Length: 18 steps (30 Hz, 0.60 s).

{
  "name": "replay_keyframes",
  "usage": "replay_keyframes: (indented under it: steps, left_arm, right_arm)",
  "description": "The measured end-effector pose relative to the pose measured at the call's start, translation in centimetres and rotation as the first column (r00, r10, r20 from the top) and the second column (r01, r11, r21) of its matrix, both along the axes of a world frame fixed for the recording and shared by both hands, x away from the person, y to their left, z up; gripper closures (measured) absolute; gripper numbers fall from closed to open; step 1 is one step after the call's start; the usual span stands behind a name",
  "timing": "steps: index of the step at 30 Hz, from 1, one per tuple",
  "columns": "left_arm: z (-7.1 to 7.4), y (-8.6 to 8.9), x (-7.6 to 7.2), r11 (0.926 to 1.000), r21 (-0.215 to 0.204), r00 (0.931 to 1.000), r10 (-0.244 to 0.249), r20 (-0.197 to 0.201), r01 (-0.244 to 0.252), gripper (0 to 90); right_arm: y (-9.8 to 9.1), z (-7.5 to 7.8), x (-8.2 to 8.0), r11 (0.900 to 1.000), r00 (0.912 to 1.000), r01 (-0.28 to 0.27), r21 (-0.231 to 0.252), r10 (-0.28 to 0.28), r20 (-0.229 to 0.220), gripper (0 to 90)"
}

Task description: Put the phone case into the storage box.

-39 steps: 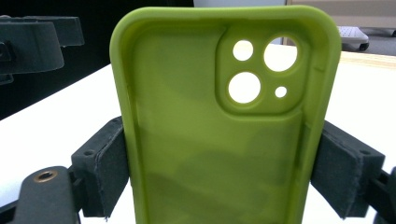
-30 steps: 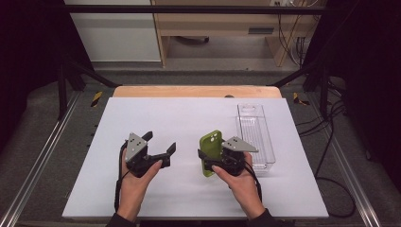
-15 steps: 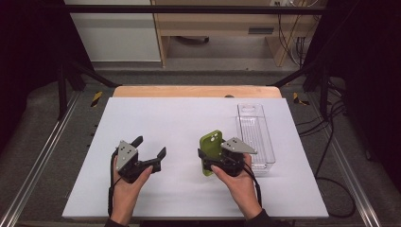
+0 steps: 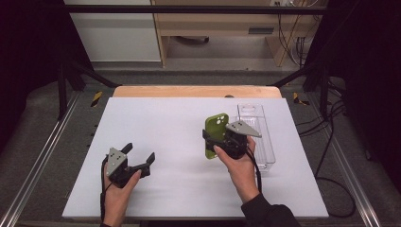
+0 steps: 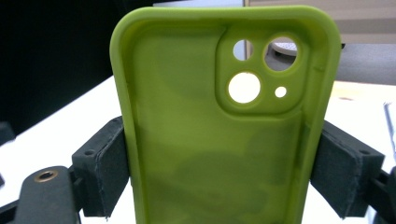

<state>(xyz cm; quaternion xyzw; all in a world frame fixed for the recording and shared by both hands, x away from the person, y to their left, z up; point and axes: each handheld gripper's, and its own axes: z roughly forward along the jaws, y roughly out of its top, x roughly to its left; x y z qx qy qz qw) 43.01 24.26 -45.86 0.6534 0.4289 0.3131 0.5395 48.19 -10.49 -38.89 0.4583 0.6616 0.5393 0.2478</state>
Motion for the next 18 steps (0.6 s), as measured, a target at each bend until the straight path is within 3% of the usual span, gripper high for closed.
replay_keyframes:
  steps: [5,11,18]
  left_arm:
    - [-0.3,0.3,-0.4,0.9996,-0.023,0.9997,0.018,-0.018,-0.018,3.8]
    - [-0.3,0.9,-0.5,0.9996,-0.028,0.9999,0.003,-0.01,-0.004,3.5]
    - [-0.1,1.6,-0.7,0.9991,-0.029,0.9994,0.032,0.008,-0.032,0.8]
  right_arm:
    - [-0.2,1.6,1.0,0.9998,0.9999,0.017,0.007,-0.017,0.002,16.4]
    - [-1.0,4.9,2.0,0.999,0.9986,0.042,0.015,-0.042,0.033,16.4]
    - [-2.5,6.9,3.3,0.9963,0.996,0.081,0.028,-0.082,0.036,16.4]
